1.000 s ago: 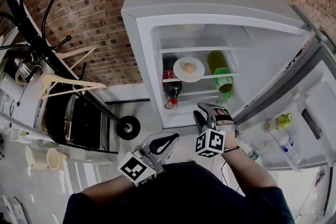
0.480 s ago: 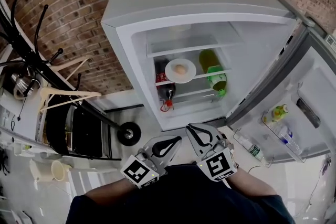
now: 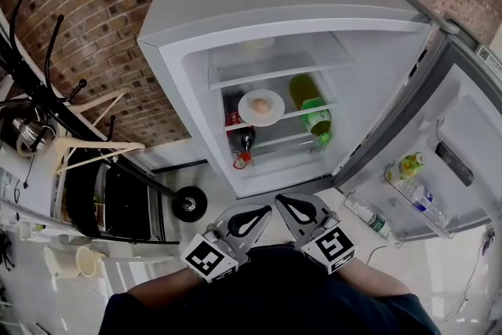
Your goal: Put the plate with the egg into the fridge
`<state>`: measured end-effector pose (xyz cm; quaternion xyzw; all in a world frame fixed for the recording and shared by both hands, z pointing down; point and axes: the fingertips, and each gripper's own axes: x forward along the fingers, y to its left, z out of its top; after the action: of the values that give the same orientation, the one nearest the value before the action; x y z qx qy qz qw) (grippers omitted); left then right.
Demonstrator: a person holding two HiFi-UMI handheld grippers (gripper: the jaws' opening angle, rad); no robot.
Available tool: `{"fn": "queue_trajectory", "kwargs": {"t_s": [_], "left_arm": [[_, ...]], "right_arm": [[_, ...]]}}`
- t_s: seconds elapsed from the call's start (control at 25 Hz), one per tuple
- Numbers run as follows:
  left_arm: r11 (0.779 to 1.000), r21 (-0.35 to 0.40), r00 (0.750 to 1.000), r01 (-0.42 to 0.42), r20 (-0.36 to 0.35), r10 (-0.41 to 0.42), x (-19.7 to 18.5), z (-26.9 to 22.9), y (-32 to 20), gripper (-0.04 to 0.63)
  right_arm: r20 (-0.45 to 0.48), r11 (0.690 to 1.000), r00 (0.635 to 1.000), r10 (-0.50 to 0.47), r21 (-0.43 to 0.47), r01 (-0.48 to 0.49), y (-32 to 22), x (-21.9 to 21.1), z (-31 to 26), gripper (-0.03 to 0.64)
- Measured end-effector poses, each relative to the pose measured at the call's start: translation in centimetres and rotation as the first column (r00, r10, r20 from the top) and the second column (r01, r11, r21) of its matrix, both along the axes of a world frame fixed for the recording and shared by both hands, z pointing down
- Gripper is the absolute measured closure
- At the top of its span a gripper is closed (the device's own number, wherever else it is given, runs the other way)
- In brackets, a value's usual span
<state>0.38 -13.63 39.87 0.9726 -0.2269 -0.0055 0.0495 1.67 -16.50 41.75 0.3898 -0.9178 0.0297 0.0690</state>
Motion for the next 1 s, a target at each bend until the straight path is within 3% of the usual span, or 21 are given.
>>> {"fn": "queue_trajectory", "kwargs": {"t_s": [1.0], "left_arm": [[1.000, -0.004, 1.000, 0.010, -0.008, -0.010, -0.09, -0.09, 0.37, 0.600]], "right_arm": [[-0.053, 0.999, 0.998, -0.039, 0.007, 0.039, 0.51, -0.46, 0.53, 0.606]]}}
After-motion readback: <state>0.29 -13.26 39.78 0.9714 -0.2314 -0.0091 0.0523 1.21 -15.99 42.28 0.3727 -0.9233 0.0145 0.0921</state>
